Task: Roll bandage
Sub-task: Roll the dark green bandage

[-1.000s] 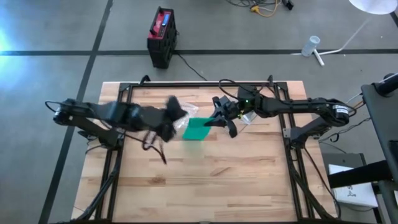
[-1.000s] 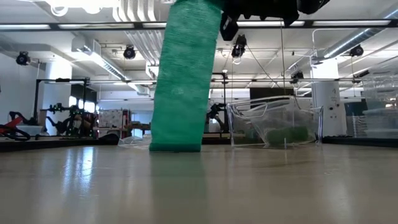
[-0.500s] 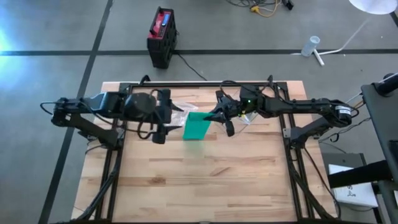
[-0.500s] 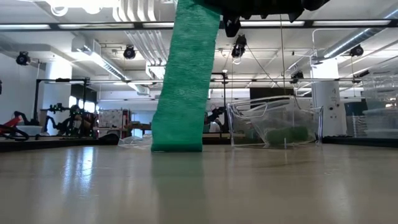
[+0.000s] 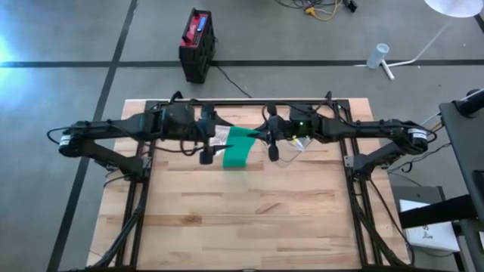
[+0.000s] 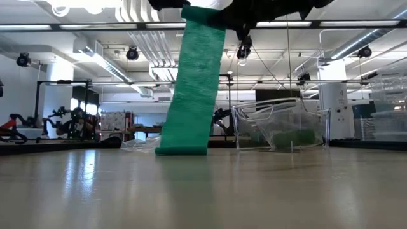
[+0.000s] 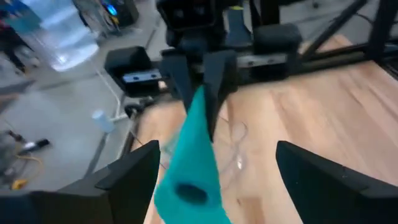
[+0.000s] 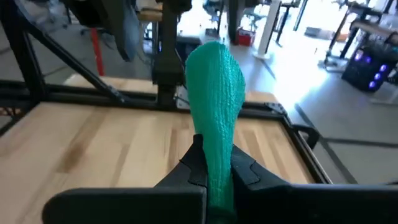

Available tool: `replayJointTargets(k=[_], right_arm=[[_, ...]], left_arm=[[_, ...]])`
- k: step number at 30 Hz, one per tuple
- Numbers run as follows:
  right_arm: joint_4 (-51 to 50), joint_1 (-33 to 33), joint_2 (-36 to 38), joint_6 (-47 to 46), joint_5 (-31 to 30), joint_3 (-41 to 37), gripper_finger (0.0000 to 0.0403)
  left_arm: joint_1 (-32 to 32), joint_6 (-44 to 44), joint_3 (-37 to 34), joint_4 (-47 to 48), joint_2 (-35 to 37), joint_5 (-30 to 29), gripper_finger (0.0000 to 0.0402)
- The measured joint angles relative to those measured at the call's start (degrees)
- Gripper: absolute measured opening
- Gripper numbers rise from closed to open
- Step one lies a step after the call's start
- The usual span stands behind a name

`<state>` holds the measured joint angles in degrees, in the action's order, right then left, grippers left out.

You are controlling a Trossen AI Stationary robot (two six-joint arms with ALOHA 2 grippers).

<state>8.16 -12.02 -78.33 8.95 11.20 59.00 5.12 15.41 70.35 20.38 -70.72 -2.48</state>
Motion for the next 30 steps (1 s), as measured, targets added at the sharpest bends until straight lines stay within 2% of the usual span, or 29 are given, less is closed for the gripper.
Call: replayJointTargets(k=[7,11,18,21,25,30], right_arm=[[-15.6,2.3,-0.5,2.6,-9.6,6.9,0.0006],[-17.9,3.2,-0.5,2.6,-10.0,8.9,0.0009],[-19.0,3.3,-0.5,3.1,-10.1,9.1,0.0008],[-19.1,3.5,-0.5,3.8,-9.9,9.1,0.0008],[-19.3,3.7,-0.5,4.7,-9.8,9.1,0.0008],[-20.6,3.6,-0.5,5.7,-9.9,9.1,0.0008]], left_arm=[[3.2,6.2,-7.4,-13.9,0.2,-4.6,0.0313],[3.7,6.3,-9.0,-15.4,-1.3,-2.6,0.0304],[4.1,6.9,-9.1,-17.7,-3.5,-2.2,0.0281],[5.0,6.4,-9.1,-18.0,-5.0,0.2,0.0268],[7.0,2.8,-9.1,-18.4,-5.8,4.9,0.023],[9.1,0.2,-9.1,-18.4,-5.9,11.2,0.0126]])
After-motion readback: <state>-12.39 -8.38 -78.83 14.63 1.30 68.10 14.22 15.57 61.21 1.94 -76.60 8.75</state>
